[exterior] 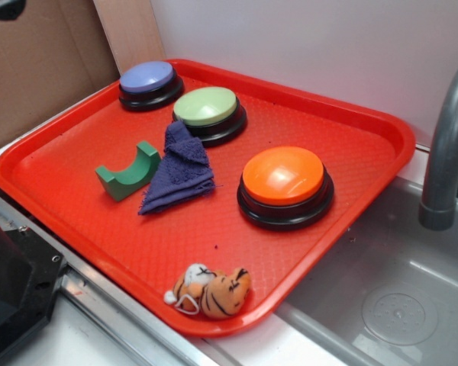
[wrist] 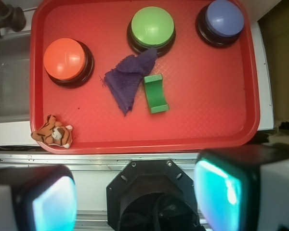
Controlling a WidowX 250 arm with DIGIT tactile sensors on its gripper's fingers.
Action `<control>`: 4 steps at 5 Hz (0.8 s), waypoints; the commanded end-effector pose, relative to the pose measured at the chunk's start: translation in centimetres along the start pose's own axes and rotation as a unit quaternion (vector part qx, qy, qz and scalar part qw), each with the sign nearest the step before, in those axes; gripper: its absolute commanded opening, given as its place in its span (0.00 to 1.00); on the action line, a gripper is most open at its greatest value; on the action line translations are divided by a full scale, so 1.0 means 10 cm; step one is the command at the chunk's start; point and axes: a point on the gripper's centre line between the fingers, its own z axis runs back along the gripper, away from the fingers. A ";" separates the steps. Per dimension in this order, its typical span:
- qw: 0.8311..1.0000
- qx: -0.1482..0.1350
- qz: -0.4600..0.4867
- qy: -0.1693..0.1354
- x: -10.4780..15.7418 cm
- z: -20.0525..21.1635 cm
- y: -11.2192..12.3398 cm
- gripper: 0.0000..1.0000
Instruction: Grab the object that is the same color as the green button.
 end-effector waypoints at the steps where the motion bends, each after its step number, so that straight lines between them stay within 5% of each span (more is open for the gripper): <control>1: 1.000 0.000 0.000 0.000 0.00 0.00 0.00 1.00; 2: 0.999 -0.013 -0.010 -0.034 0.21 -0.50 -0.04 1.00; 4: 0.998 0.004 -0.018 -0.065 0.51 -1.44 0.03 1.00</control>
